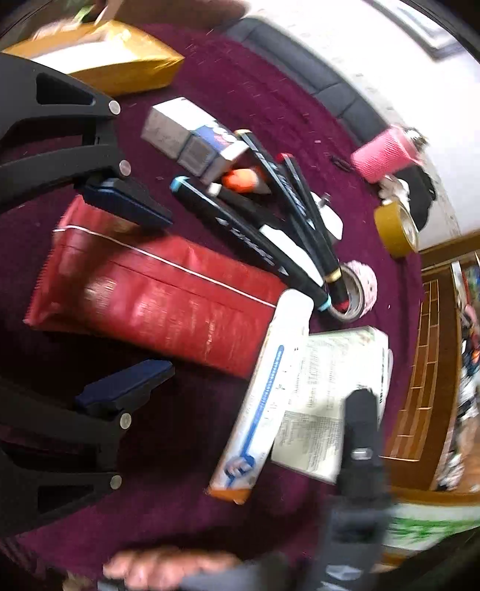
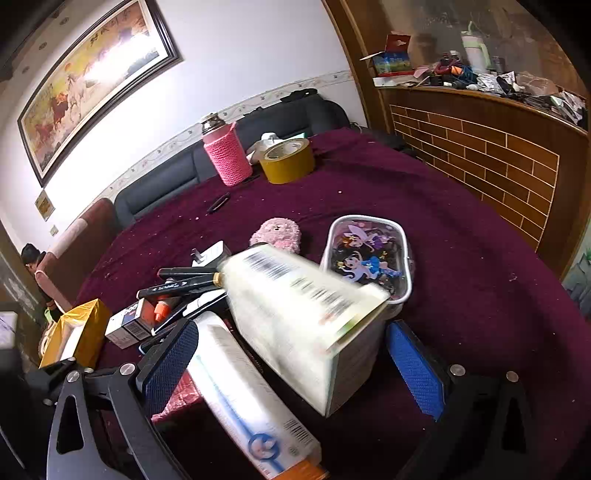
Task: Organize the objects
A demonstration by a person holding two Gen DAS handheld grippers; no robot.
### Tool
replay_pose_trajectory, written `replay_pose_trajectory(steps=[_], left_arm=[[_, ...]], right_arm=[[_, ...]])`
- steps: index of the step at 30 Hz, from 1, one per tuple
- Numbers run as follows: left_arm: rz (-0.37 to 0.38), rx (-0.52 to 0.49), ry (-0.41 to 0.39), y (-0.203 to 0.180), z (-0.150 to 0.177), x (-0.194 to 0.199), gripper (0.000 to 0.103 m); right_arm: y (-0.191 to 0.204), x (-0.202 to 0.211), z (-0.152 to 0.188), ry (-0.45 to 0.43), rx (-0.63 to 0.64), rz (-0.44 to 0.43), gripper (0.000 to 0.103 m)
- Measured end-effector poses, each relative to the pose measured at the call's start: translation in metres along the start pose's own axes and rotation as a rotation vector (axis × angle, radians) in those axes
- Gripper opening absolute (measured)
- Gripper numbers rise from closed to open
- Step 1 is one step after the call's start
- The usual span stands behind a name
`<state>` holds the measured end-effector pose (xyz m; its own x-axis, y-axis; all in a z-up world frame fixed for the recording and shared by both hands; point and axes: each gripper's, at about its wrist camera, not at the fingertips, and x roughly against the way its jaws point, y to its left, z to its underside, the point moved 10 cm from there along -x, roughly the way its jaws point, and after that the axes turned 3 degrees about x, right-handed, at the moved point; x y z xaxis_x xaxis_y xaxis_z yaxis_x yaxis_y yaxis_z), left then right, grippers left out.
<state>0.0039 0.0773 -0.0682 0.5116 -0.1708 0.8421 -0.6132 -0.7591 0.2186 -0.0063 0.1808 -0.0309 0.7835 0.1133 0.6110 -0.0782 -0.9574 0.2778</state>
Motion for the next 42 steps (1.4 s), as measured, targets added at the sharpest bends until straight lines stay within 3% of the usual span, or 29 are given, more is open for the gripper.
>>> replay_pose_trajectory(steps=[3,8,12,15,19,24,28,29,32,34,36,38,40,42], left_arm=[[-0.016,-0.017,-0.008,-0.005,-0.006,-0.002,0.072],[-0.007,0.058,-0.044,-0.001,-0.009,-0.004,0.074],[0.042,0.149,-0.05,0.002,-0.009,0.002,0.054],[0.113,0.244,-0.069,0.011,-0.005,0.016,0.047],[0.15,0.35,-0.109,0.025,0.008,0.039,0.038],[0.199,0.512,-0.213,0.054,0.026,0.082,0.004],[0.173,0.497,-0.214,0.061,0.038,0.093,0.003],[0.162,0.488,-0.208,0.061,0.039,0.09,0.007],[0.168,0.489,-0.206,0.061,0.039,0.082,0.037],[0.192,0.49,-0.228,0.061,0.042,0.086,0.051],[0.203,0.463,-0.242,0.058,0.043,0.09,0.072],[0.169,0.442,-0.238,0.057,0.045,0.09,0.076],[0.153,0.424,-0.222,0.055,0.047,0.085,0.076],[0.161,0.425,-0.211,0.053,0.051,0.082,0.076]], right_arm=[[-0.01,0.004,-0.004,-0.02,-0.037,0.012,0.103],[-0.017,0.003,-0.004,-0.018,-0.058,0.019,0.103],[-0.017,0.001,-0.002,-0.013,-0.05,0.034,0.103],[-0.019,0.001,-0.001,-0.012,-0.051,0.041,0.103],[-0.019,0.001,0.0,-0.011,-0.044,0.061,0.103],[-0.023,0.003,-0.003,-0.005,-0.032,0.092,0.103],[-0.001,0.044,-0.017,-0.109,0.154,0.163,0.103],[0.009,0.056,-0.02,-0.13,0.184,0.133,0.103],[0.048,0.071,-0.016,-0.086,0.279,-0.052,0.103],[0.072,0.065,0.002,0.043,0.329,-0.194,0.103],[0.085,0.056,0.019,0.163,0.359,-0.275,0.103],[0.092,0.042,0.036,0.253,0.39,-0.272,0.103],[0.091,0.026,0.048,0.305,0.434,-0.209,0.101],[0.085,0.012,0.056,0.333,0.47,-0.134,0.085]])
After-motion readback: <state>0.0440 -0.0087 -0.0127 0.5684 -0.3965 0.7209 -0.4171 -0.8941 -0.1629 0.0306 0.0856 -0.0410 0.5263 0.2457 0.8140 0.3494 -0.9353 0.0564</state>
